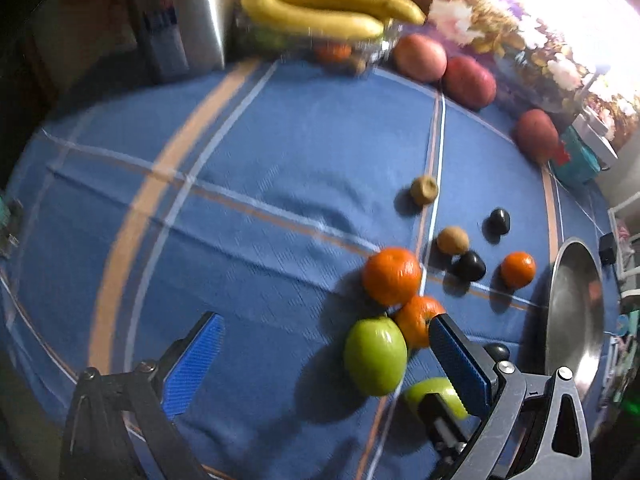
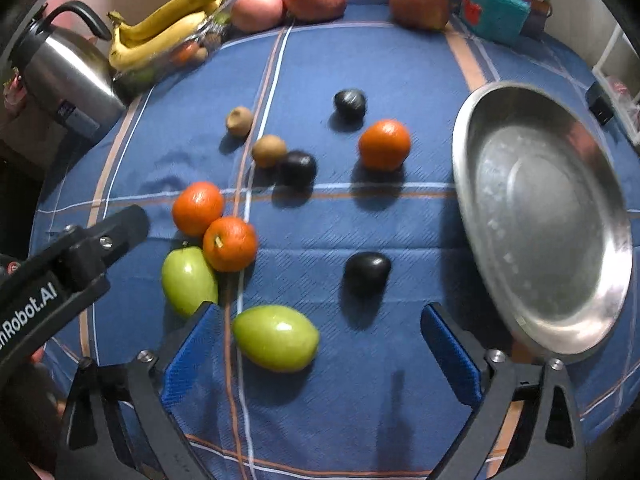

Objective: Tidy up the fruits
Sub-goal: 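Close the left tool on the green apple while the right tool grasps the pale green pear, then carry the green apple in the left tool over the steel plate while the right tool carries the pear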

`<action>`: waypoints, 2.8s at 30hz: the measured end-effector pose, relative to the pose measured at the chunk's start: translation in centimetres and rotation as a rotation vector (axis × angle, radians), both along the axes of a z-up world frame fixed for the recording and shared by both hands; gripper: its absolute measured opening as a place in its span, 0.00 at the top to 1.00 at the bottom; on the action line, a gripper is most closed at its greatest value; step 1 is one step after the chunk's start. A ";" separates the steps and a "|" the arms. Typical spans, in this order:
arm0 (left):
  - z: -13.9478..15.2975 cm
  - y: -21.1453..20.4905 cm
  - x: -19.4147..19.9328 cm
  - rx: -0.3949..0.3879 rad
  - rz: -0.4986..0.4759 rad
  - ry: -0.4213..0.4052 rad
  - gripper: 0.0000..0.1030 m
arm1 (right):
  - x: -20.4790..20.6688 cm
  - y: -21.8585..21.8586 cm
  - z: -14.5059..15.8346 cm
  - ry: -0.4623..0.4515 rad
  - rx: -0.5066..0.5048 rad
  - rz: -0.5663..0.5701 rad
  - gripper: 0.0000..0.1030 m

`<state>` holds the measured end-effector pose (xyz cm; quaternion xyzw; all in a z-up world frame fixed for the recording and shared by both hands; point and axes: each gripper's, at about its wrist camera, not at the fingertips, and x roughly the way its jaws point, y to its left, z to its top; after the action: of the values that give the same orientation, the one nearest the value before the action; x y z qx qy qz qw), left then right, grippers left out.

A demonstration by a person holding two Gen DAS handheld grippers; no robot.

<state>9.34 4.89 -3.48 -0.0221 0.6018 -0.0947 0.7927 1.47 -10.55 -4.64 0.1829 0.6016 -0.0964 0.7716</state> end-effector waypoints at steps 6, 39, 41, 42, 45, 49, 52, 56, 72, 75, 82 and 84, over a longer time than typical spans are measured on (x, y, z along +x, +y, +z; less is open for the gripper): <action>-1.2 -0.6 -0.6 -0.041 -0.025 0.055 0.04 | -0.1 1.0 -1.3 0.041 0.014 0.021 0.06; -0.8 -0.2 -1.3 -0.151 -0.011 0.085 0.59 | 0.9 1.2 -1.4 -0.024 0.119 0.006 0.47; -0.2 0.1 -1.3 -0.158 -0.004 0.069 0.59 | 0.7 1.0 -0.8 -0.040 0.120 0.005 0.47; 0.3 0.3 -1.3 -0.162 0.000 0.056 0.59 | 0.6 0.9 -0.5 -0.050 0.122 0.000 0.47; 1.5 0.8 -1.3 -0.164 0.007 0.015 0.59 | 0.2 0.6 0.7 -0.094 0.125 -0.014 0.47; 2.7 1.0 -1.4 -0.165 0.015 -0.029 0.59 | 0.0 -0.2 3.0 -0.164 0.112 -0.034 0.47; 3.3 0.6 -1.3 -0.157 0.016 -0.052 0.59 | -0.1 -0.6 3.7 -0.184 0.087 -0.048 0.47; 3.5 -0.1 -1.2 -0.139 0.011 -0.063 0.59 | -0.4 -1.5 4.0 -0.176 0.064 -0.074 0.47; 3.8 -4.7 -1.9 -0.116 -0.098 -0.067 0.59 | -1.6 -7.8 4.7 -0.159 -0.024 -0.229 0.47; 3.8 -6.2 -2.0 -0.108 -0.137 -0.064 0.59 | -2.3 -9.9 4.8 -0.156 -0.042 -0.282 0.47; 4.1 -10.9 -2.4 -0.060 -0.259 -0.072 0.59 | -3.9 -13.8 5.3 -0.153 -0.078 -0.397 0.47; 4.4 -12.5 -2.5 -0.063 -0.290 -0.078 0.59 | -4.4 -14.9 5.5 -0.155 -0.093 -0.427 0.47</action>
<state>6.85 -7.63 0.94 0.0437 0.5642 -0.2278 0.7924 -2.93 -25.42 0.83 0.2770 0.4829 -0.2707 0.7854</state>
